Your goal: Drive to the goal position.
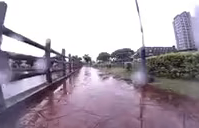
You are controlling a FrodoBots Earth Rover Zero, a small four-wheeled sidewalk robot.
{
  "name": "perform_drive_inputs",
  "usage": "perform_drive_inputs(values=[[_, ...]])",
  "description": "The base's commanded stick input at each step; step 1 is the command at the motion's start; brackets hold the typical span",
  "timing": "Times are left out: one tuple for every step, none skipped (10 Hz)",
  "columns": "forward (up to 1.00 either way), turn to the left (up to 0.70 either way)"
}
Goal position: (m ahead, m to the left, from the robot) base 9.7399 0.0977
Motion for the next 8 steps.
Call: perform_drive_inputs(values=[[1.00, 0.00], [1.00, 0.00], [1.00, 0.00], [1.00, 0.00], [1.00, 0.03], [1.00, 0.07], [1.00, 0.07], [1.00, 0.00]])
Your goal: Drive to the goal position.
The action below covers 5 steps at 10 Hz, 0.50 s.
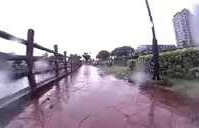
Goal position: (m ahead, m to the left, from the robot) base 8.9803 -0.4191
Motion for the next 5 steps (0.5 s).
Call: perform_drive_inputs(values=[[1.00, 0.02], [1.00, 0.15], [1.00, 0.21], [1.00, 0.22], [1.00, 0.04]])
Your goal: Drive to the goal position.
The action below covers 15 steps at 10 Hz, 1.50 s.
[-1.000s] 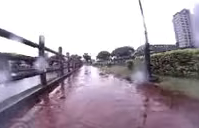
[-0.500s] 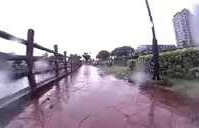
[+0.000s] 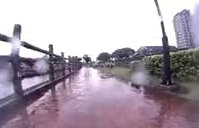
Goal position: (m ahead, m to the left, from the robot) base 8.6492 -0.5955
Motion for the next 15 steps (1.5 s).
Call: perform_drive_inputs(values=[[1.00, 0.00], [1.00, 0.00], [1.00, 0.01], [1.00, 0.04], [1.00, 0.17], [1.00, 0.00], [1.00, 0.00], [1.00, 0.00], [1.00, 0.04], [1.00, 0.22], [1.00, 0.28], [1.00, 0.10], [1.00, 0.00], [1.00, 0.00], [1.00, 0.00]])
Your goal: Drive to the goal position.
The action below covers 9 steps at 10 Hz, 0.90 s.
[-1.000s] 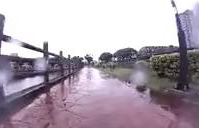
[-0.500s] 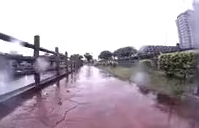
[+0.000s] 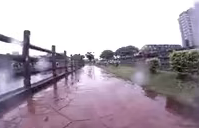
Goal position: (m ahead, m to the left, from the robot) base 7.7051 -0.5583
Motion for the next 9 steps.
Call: perform_drive_inputs(values=[[1.00, 0.02], [1.00, 0.22], [1.00, 0.32], [1.00, 0.13], [1.00, 0.00], [1.00, 0.00], [1.00, 0.00], [1.00, 0.00], [1.00, 0.11]])
